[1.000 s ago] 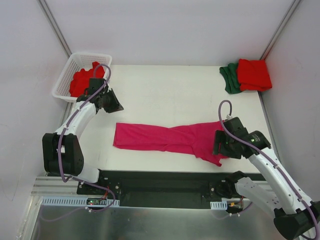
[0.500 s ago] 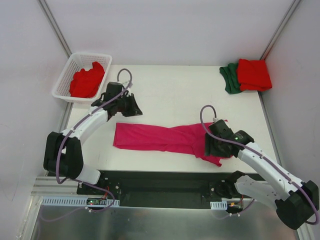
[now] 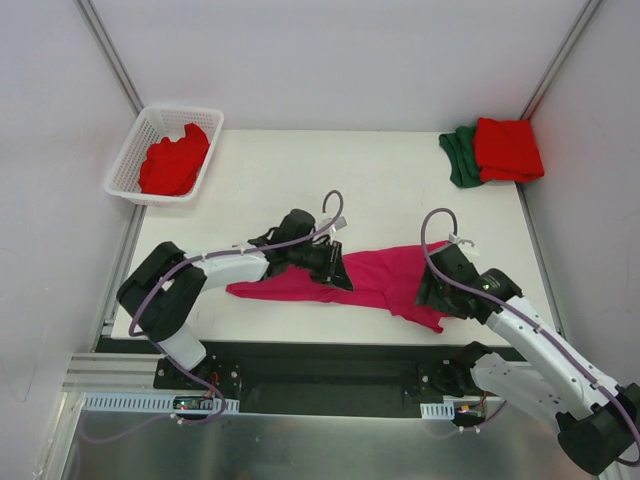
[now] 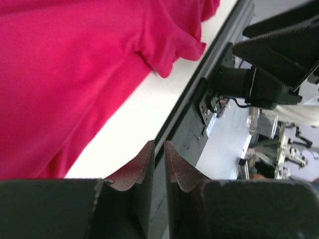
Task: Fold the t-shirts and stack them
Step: Fold the other side of the tshirt into a rectangle
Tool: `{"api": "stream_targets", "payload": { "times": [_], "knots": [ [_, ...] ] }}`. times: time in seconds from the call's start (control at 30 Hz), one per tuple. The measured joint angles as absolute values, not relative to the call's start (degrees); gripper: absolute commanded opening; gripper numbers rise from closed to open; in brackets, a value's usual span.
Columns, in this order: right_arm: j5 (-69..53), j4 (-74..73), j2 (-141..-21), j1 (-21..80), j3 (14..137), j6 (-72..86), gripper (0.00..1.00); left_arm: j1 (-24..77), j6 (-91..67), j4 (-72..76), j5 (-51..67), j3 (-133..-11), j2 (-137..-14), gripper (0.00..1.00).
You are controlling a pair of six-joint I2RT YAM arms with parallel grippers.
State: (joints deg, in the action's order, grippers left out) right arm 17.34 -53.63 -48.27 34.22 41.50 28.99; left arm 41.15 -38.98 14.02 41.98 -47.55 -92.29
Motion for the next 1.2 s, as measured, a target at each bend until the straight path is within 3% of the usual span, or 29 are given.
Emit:
{"api": "stream_targets", "payload": {
  "times": [0.37, 0.73, 0.97, 1.07, 1.2],
  "knots": [
    [17.32, -55.59, -40.99, 34.22, 37.60, 34.48, 0.66, 56.73, -42.81, 23.05, 39.40, -49.54, -100.77, 0.38],
    [17.87, -58.43, -35.70, 34.22, 37.58, 36.01, 0.66, 58.17, -42.41, 24.60, 26.00, -50.02, -103.96, 0.27],
    [18.72, -60.18, -34.24, 34.22, 37.58, 36.38, 0.67, 58.87, -42.17, 25.45, 19.94, -52.10, -107.68, 0.29],
    [19.07, -60.86, -33.89, 34.24, 37.58, 36.49, 0.66, 59.66, -42.15, 25.85, 18.83, -53.65, -109.32, 0.36],
    [19.14, -60.99, -33.30, 34.24, 37.58, 36.71, 0.66, 60.47, -42.22, 26.79, 18.61, -55.94, -111.02, 0.38]
  ]
}}
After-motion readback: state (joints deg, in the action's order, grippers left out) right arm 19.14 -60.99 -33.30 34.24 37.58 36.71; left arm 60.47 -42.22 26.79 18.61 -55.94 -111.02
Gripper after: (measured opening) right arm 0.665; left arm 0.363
